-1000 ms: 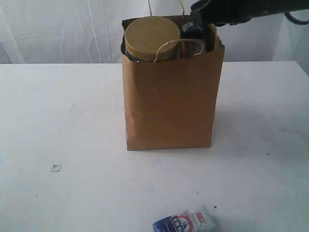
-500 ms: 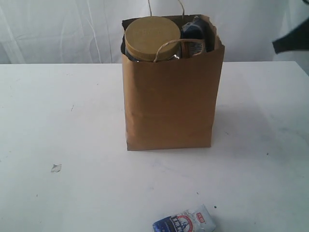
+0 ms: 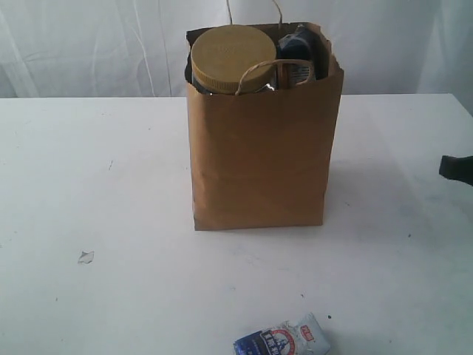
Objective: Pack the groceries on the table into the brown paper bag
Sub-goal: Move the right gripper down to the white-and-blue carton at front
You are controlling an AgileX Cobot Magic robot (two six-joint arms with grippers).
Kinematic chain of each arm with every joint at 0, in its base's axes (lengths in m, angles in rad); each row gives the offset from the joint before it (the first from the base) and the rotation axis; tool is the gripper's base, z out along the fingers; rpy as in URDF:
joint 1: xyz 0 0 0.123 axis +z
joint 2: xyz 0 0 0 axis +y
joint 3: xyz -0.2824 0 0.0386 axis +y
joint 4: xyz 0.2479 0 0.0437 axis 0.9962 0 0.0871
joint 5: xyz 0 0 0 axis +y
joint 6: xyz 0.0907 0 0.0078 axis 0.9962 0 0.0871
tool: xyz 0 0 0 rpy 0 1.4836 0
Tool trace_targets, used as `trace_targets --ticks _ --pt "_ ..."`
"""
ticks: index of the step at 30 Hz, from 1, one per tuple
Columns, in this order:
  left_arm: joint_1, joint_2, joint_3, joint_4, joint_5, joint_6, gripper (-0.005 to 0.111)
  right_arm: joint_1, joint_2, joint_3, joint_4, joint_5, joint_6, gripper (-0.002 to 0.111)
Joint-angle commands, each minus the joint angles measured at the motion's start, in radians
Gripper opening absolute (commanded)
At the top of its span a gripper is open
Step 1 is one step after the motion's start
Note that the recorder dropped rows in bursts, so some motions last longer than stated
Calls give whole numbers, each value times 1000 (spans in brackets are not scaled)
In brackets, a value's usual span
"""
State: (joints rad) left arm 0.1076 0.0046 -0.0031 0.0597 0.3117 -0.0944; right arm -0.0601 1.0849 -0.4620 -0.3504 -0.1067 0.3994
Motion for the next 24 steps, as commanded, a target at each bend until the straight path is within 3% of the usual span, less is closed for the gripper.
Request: trace_targets --ticks 1,6,9,12,16,20,22,24 --pt "-4 -4 3 51 -2 43 0 15 -109 33 -73 12 -15 0" --pt "-4 -4 3 51 -11 43 0 217 -57 33 -307 -11 -21 0" --pt "-4 -4 3 51 -11 43 0 207 66 30 -218 -74 70 0" --pt "-4 -4 3 51 -11 43 0 185 170 28 -24 -216 308 0" --pt "-4 -4 3 51 -11 43 0 185 233 -20 -171 -236 566 0" --pt "-4 -4 3 51 -11 43 0 185 266 -92 -480 1 741 0" --pt "-4 -4 3 51 -11 43 0 185 276 -122 -511 205 807 0" --pt "-4 -4 3 51 -11 43 0 185 276 -151 -505 366 711 0"
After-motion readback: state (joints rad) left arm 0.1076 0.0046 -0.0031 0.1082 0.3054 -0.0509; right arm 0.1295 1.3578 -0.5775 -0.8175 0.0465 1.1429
